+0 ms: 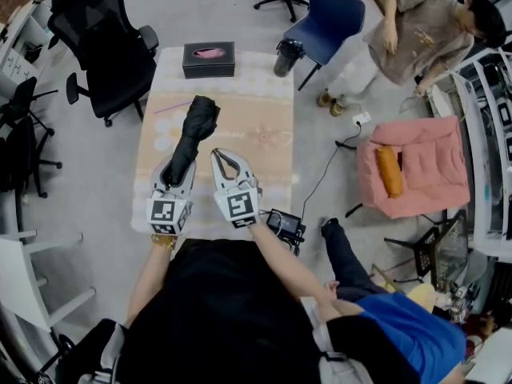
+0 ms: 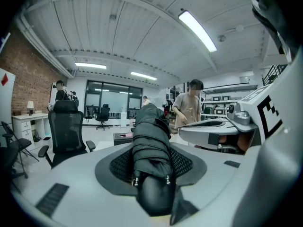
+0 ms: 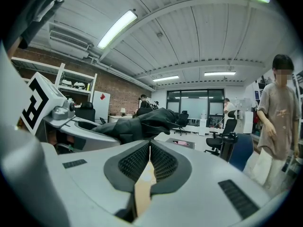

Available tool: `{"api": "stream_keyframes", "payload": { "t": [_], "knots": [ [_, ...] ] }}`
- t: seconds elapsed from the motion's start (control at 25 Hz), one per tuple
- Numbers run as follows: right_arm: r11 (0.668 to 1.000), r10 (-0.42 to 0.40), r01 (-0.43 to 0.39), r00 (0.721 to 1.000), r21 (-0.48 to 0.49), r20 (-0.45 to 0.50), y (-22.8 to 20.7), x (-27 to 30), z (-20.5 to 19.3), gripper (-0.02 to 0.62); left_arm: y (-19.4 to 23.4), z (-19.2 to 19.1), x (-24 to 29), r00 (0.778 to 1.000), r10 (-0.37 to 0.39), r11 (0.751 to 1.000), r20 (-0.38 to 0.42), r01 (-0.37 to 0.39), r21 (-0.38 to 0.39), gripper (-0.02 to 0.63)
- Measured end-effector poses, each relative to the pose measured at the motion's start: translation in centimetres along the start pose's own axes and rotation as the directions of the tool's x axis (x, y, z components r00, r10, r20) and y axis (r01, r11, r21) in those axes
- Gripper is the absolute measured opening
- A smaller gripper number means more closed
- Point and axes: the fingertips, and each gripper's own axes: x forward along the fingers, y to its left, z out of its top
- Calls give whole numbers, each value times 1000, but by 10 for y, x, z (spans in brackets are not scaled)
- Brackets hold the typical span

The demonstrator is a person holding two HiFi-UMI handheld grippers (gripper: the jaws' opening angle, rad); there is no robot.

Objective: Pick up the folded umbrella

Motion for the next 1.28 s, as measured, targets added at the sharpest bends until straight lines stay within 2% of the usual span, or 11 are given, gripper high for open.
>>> {"api": "stream_keyframes", "payload": {
  "t": [0.52, 1.28],
  "knots": [
    [1000, 3, -3, 999, -7, -40, 1, 4, -8, 15, 3, -9, 0, 1000, 7, 1000, -20, -8, -10, 181],
    [1000, 11, -11, 999, -11, -43, 0, 6, -8, 15, 4, -11, 4, 999, 7, 1000, -38, -7, -12, 183]
  ]
}}
